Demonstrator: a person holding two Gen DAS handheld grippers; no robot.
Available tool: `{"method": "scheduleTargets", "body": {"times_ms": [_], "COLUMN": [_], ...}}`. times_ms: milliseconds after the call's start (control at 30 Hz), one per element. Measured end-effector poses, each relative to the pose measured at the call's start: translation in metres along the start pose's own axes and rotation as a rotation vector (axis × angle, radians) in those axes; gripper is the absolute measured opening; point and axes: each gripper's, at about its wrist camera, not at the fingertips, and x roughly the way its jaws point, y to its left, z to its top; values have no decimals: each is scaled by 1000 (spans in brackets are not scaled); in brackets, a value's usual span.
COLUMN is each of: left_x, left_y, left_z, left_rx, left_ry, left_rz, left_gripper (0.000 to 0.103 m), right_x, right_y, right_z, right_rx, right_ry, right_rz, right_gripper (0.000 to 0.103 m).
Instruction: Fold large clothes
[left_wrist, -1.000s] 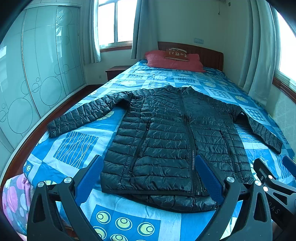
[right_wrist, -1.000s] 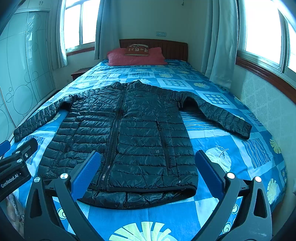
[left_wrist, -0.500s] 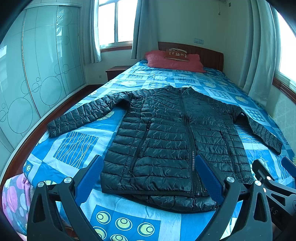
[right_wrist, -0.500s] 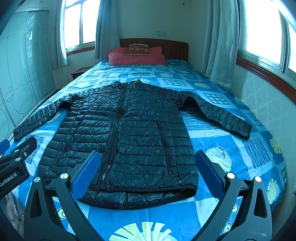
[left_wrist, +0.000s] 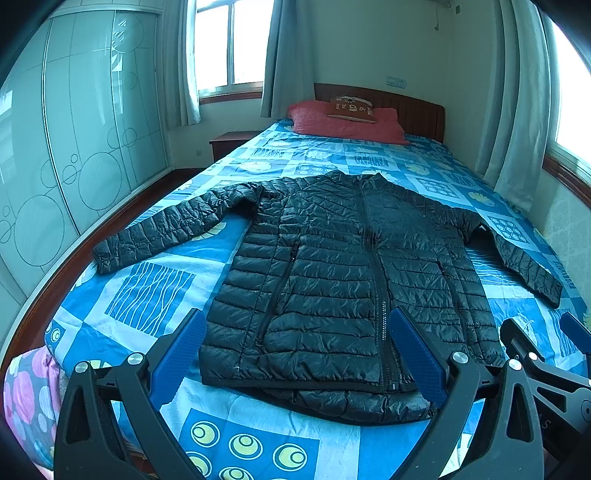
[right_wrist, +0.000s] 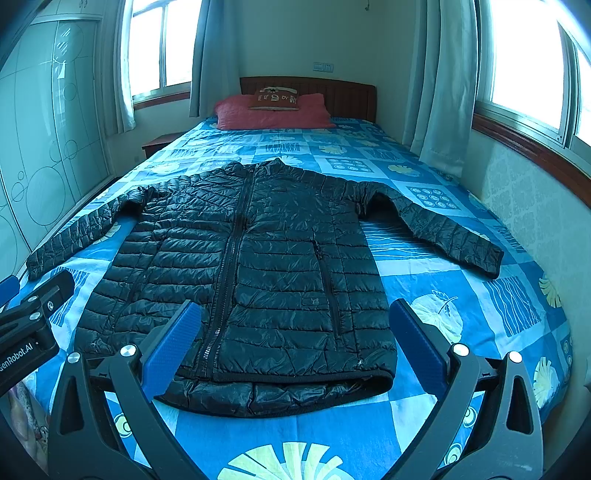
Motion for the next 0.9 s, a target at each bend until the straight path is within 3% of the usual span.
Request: {"method": "scheduleTargets", "body": {"times_ms": [900], "left_x": [1], "left_y": [0], "left_z": [-1], "left_rx": [-1], "left_ry": [0], "left_rz": [-3], "left_gripper": [98], "right_x": [2], "right_y": [5], "right_z": [-4], "right_rx": [-3], "right_ry": [0], "right_rz": [3], "right_gripper": [101]}}
